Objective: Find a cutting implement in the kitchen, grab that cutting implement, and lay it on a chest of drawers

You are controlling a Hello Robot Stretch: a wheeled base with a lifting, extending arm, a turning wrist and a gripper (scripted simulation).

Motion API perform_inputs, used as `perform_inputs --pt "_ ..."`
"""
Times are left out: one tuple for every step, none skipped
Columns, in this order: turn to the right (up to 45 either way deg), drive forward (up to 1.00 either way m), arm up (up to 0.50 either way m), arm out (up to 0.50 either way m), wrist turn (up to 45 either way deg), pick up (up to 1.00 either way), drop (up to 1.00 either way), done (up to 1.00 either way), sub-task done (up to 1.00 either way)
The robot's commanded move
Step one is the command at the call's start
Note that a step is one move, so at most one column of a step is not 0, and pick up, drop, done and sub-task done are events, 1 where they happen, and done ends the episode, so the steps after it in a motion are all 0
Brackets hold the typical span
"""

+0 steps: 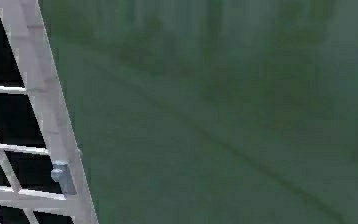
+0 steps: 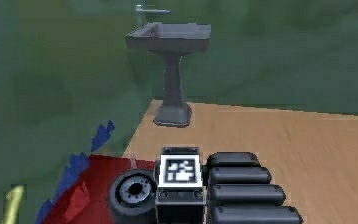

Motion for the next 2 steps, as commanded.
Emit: perform_inputs --pt "45.0 0.00 0.00 0.00 0.0 0.00 0.00 0.00 0.00" --pt "6.0 0.00 0.00 0.00 0.0 0.00 0.00 0.00 0.00"
